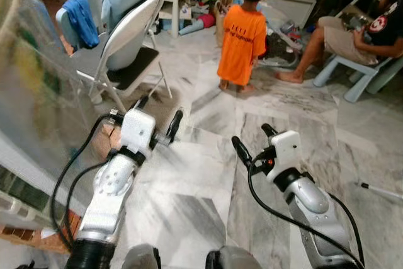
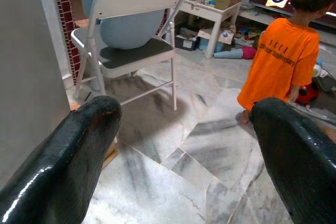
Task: Restocking fridge
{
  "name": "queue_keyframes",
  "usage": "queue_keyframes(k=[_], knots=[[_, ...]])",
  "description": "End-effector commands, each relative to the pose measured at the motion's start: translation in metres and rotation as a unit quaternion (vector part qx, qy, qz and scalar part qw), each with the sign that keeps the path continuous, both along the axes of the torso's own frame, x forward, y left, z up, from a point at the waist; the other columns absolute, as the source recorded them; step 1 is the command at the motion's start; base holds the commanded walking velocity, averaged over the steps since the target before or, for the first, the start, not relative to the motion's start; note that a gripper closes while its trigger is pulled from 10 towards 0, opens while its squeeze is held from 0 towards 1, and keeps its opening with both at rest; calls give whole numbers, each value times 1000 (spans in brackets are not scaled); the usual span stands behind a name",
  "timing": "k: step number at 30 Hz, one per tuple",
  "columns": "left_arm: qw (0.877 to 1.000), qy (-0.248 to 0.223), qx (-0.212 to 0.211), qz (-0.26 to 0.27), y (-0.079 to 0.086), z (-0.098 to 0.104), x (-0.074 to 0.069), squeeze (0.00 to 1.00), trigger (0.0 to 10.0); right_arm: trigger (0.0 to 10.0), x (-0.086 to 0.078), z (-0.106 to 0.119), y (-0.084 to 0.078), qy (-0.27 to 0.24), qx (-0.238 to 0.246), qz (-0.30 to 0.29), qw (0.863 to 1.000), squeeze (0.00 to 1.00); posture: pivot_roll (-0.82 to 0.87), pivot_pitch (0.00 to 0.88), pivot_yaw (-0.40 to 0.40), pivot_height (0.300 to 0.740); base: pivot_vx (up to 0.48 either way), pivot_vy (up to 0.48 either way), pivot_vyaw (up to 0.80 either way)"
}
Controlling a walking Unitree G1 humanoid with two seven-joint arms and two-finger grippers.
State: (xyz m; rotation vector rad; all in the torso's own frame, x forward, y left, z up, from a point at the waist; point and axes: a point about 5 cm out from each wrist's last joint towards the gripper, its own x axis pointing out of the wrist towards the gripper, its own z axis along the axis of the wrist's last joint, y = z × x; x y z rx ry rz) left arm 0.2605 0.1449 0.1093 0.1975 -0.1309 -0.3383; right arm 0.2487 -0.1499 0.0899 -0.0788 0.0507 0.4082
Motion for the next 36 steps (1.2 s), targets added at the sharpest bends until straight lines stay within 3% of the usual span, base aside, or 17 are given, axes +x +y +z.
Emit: queue_keyframes(k=[1,9,16,22,30,33,36], knots=[[1000,10,6,20,7,-2,-2,0,10000,10000,2,0,-1,-2,-2,-5,1000,0,32,89,-88,740,0,0,0],[985,73,-30,155,47,-23,-6,0,10000,10000,6,0,0,-6,3,-1,1000,0,41,86,-93,740,0,0,0],[985,81,-16,150,51,-23,-10,0,10000,10000,7,-2,-2,-2,4,-10,1000,0,40,84,-89,740,0,396,0],[987,90,15,130,43,-32,-21,0,10000,10000,11,-6,-11,10,-16,-44,999,0,41,82,-88,740,-236,396,0],[987,91,31,132,43,-36,-25,0,10000,10000,10,-13,-38,13,-38,-133,990,0,54,65,-87,740,-322,360,0],[985,94,28,143,44,-37,-26,0,10000,10000,6,-23,-59,34,-25,-210,977,0,63,47,-75,740,-351,330,0],[986,91,33,139,43,-36,-27,0,10000,10000,6,-27,-62,42,-30,-219,974,0,68,38,-69,740,-363,319,0]])
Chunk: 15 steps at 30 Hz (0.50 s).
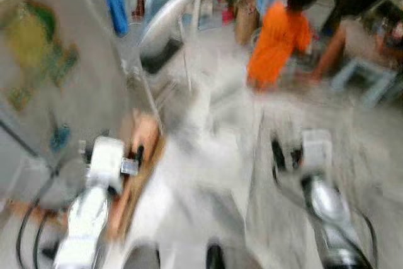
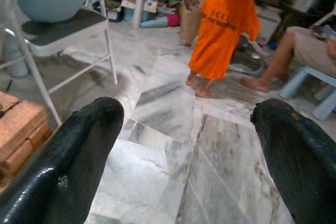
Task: Restocking fridge
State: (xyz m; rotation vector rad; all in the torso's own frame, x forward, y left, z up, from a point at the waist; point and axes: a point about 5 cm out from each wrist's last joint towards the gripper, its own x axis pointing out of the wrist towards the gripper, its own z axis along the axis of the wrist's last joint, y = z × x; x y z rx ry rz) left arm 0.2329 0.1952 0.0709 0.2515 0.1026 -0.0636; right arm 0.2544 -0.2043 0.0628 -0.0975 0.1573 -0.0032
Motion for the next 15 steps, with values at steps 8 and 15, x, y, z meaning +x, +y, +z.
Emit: queue_keyframes(k=[8,15], knots=[[999,-37,15,-8,-3,13,6,0,10000,10000,21,8,-11,-18,-22,-42,999,0,91,25,-41,740,-128,114,0],[999,-39,6,16,7,8,11,0,10000,10000,16,1,-13,-8,-11,-65,998,0,68,0,10,740,0,0,0]])
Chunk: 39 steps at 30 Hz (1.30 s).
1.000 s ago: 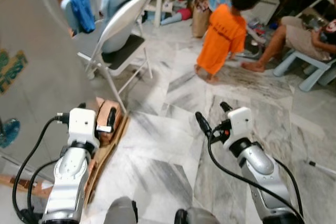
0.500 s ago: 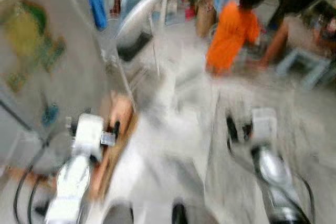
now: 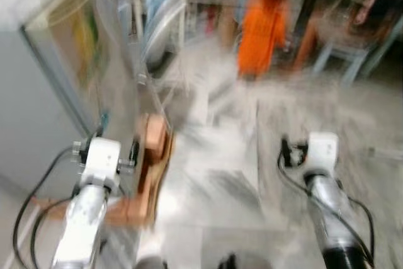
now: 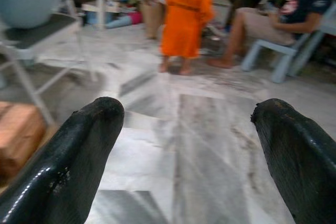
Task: Restocking fridge
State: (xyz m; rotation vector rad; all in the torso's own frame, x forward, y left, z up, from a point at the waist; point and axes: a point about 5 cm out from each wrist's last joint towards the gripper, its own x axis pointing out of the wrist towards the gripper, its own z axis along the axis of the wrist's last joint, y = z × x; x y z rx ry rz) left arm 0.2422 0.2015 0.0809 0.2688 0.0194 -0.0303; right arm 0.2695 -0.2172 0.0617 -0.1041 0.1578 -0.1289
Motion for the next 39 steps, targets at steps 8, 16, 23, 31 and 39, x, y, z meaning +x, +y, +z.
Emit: queue_keyframes(k=[8,16,23,31,39], knots=[[999,29,-9,-37,-2,-8,22,0,10000,10000,-11,4,25,-17,-16,87,996,0,13,0,50,740,0,0,0],[999,30,-40,-12,-7,-18,18,0,10000,10000,-12,0,24,-16,36,19,999,0,24,0,-27,740,0,0,0],[998,31,-58,3,-7,-23,14,0,10000,10000,-11,0,26,-6,18,32,999,0,37,1,-112,740,0,0,0],[997,25,-72,25,-10,-26,12,0,10000,10000,-8,0,29,7,26,58,998,0,53,9,-177,740,0,0,0],[997,14,-72,21,-10,-22,16,0,10000,10000,2,10,44,-29,25,95,995,0,41,2,-134,740,237,33,0]])
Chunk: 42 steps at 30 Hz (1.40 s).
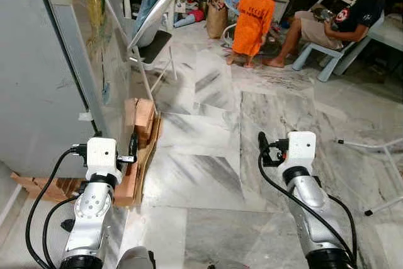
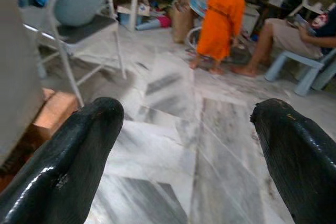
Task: Restocking fridge
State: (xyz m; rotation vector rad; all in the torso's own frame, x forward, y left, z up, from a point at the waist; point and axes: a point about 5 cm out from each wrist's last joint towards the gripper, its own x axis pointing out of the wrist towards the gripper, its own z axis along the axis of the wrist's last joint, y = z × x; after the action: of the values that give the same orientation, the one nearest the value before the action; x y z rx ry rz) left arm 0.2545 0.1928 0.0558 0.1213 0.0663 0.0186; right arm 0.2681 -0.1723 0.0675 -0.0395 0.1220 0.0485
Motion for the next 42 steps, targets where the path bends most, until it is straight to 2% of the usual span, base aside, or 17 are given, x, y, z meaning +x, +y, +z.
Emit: queue_keyframes(k=[1,8,13,20,26,32,37,42], knots=[[1000,-7,1,-6,-1,3,4,0,10000,10000,3,5,0,-15,-12,8,1000,0,41,2,-134,740,356,266,0],[1000,-9,6,-10,0,5,8,0,10000,10000,1,6,-1,-20,-10,2,1000,0,33,2,-123,740,393,274,577],[1000,-17,0,-17,-8,8,10,0,10000,10000,-1,3,-4,-15,-4,-5,1000,0,39,2,-119,740,356,230,101],[999,-16,-3,-40,-11,7,10,0,10000,10000,0,2,-1,-15,-2,-7,1000,0,41,0,-114,740,0,0,0],[997,-1,-4,-72,-16,2,3,0,10000,10000,0,0,-1,-7,3,-9,1000,0,38,0,-112,740,0,0,0],[995,7,-7,-100,-22,-1,-2,0,10000,10000,2,-1,-2,-6,5,-11,1000,0,39,0,-110,740,0,0,-756],[994,2,-8,-106,-24,1,0,0,10000,10000,0,-3,-4,-3,3,-11,1000,0,36,0,-109,740,0,0,-800],[995,-3,1,-98,-23,4,5,0,10000,10000,-13,-13,-19,20,-14,-21,999,0,26,0,-107,740,0,0,-283]])
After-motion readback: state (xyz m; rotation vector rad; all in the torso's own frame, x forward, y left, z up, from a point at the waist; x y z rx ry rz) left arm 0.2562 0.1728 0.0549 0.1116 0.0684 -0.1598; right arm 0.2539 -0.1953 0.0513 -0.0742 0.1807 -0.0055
